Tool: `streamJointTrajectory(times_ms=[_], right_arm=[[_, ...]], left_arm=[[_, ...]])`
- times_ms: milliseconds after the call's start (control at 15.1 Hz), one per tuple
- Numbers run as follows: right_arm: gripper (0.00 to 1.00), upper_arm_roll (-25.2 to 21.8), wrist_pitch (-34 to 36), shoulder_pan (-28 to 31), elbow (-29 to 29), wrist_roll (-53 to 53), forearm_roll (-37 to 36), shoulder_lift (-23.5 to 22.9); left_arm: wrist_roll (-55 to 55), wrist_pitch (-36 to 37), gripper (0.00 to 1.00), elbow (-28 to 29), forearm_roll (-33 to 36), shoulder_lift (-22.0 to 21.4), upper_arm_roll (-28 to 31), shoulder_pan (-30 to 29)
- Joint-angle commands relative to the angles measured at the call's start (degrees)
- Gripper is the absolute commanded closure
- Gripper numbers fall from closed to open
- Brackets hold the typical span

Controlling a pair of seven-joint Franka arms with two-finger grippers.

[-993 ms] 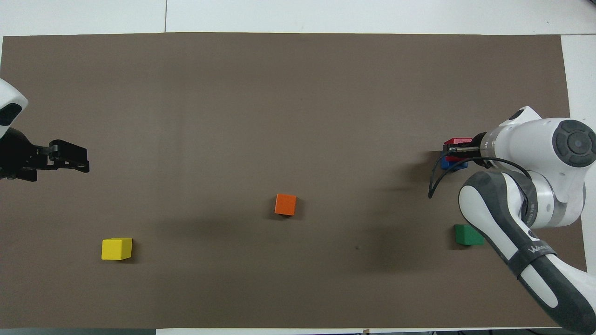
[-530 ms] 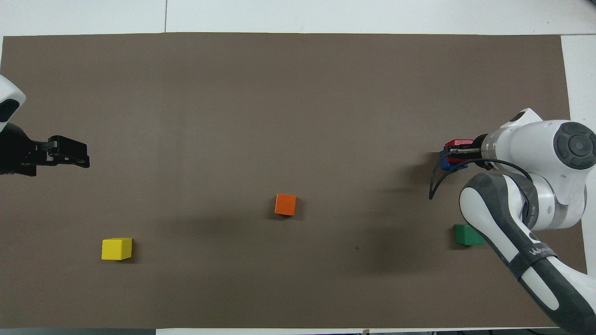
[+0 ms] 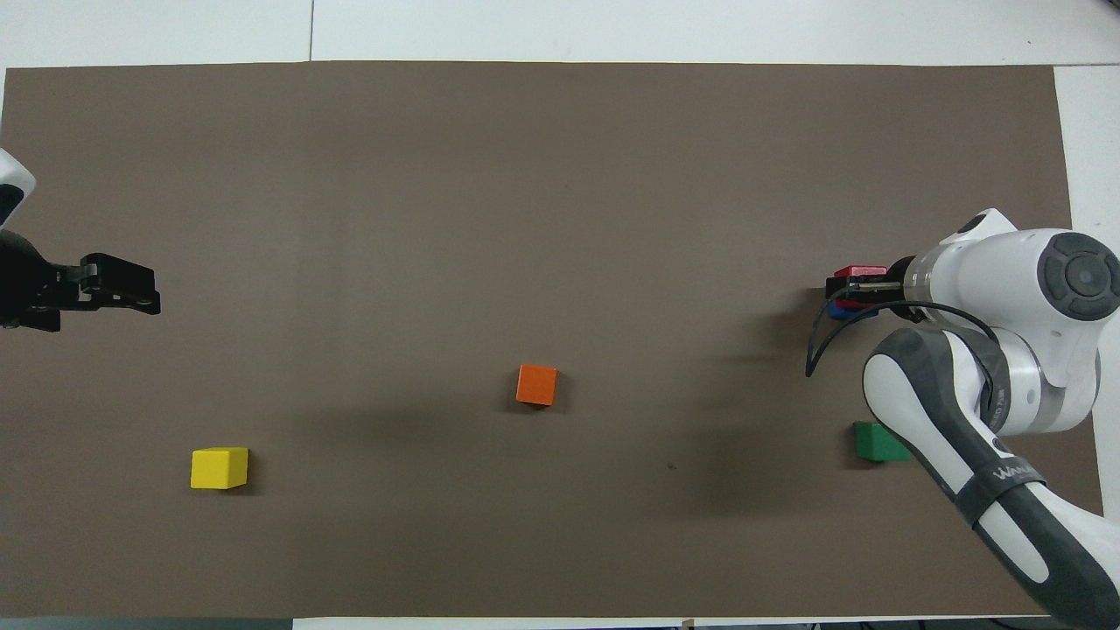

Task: Transfer red block to right arm and stack on blue block
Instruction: 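Lower the red cube onto the blue cube with the right gripper, then open the right gripper and lift it off the red cube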

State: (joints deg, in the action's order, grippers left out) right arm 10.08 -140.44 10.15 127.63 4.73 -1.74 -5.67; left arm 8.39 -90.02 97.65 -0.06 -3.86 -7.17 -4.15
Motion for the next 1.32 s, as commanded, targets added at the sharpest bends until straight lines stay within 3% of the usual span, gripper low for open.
streamJointTrajectory(times_ms=[0, 464, 927, 1258], right_arm=[[0.00, 0.6, -1.4, 0.8, 1.0, 1.9, -1.4, 0.7], [0.00, 0.6, 2.4, 0.7, -2.4, 1.0, -1.4, 0.6], [0.00, 0.1, 29.9, 1.0, -24.2, -5.2, -0.9, 1.6], [0.00, -0.1, 44.4, 1.7, -33.2, -9.6, -0.5, 4.3]], left_arm=[[-0.3, 0.1, 0.00, -0.1, -0.8, -0.5, 0.1, -0.4], [-0.3, 0.1, 0.00, -0.1, -0.8, -0.5, 0.1, -0.4], [-0.3, 0.1, 0.00, -0.1, -0.8, -0.5, 0.1, -0.4], [-0.3, 0.1, 0.00, -0.1, -0.8, -0.5, 0.1, -0.4]])
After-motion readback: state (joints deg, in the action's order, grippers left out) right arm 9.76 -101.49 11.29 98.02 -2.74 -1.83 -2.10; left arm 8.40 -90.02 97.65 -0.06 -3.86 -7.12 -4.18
